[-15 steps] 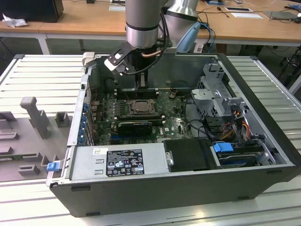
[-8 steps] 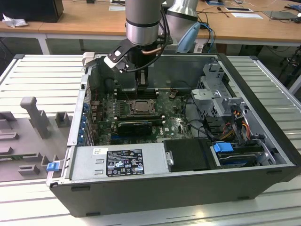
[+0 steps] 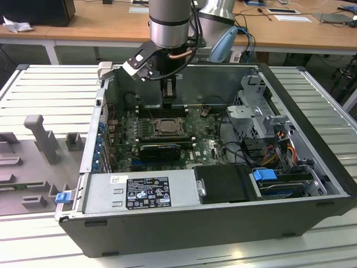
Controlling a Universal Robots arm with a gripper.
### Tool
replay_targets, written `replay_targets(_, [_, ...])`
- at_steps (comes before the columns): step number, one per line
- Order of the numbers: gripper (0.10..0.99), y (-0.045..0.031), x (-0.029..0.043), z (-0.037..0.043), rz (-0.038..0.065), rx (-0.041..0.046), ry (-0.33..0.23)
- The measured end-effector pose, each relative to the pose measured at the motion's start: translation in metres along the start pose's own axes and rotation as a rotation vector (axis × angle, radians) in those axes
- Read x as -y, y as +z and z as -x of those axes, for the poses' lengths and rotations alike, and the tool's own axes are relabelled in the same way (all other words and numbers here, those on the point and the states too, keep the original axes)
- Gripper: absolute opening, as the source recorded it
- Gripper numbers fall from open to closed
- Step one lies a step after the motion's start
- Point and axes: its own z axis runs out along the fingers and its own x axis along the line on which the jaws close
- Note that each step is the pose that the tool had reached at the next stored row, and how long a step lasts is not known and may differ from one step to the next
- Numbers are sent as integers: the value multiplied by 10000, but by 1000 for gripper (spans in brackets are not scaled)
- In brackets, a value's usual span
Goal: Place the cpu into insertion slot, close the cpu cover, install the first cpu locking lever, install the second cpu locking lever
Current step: 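Install the first cpu locking lever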
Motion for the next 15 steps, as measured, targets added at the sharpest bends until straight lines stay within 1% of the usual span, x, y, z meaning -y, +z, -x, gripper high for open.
replay_targets(6, [106,-28,-1,-1,0,-3,0])
replay_targets(8, [106,-55,-1,-2,0,-3,0])
replay_targets(10, [106,-103,-2,-5,0,-3,0])
replay_targets(12, [106,-113,-2,-5,1,-5,-9])
replay_targets(13, [106,-113,-2,-5,-5,-7,-128])
replay_targets(14, [106,-106,-2,-5,-25,-14,-579])
replay_targets(15, [106,-99,-2,-4,-38,-19,-856])
